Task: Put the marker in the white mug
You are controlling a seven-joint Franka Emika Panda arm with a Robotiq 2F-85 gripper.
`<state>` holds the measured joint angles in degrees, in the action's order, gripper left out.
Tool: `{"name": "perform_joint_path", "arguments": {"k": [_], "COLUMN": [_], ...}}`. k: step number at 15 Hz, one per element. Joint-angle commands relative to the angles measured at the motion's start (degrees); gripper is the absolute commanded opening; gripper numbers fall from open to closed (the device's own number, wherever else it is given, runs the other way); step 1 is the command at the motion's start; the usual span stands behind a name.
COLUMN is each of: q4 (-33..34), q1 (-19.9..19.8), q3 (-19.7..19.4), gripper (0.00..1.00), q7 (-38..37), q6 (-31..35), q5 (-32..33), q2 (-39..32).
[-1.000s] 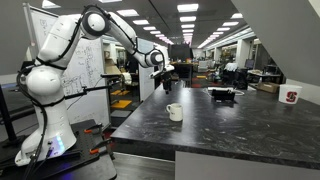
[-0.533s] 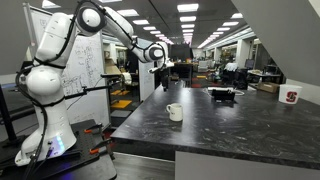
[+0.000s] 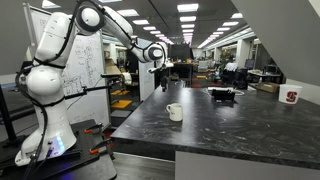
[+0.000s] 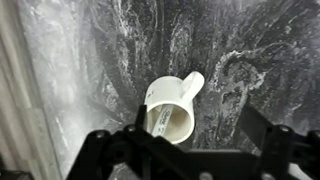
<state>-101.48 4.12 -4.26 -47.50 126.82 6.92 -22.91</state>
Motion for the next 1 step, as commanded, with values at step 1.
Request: {"name": "perform_joint_path", "arguments": {"k": [1], "q4": [-1.45], "q1": [0.58], "q3": [-0.56], "gripper": [1.00], "q7": [1.94], "q6": [-0.88], "q5": [-0.40], "q2": [1.51]}}
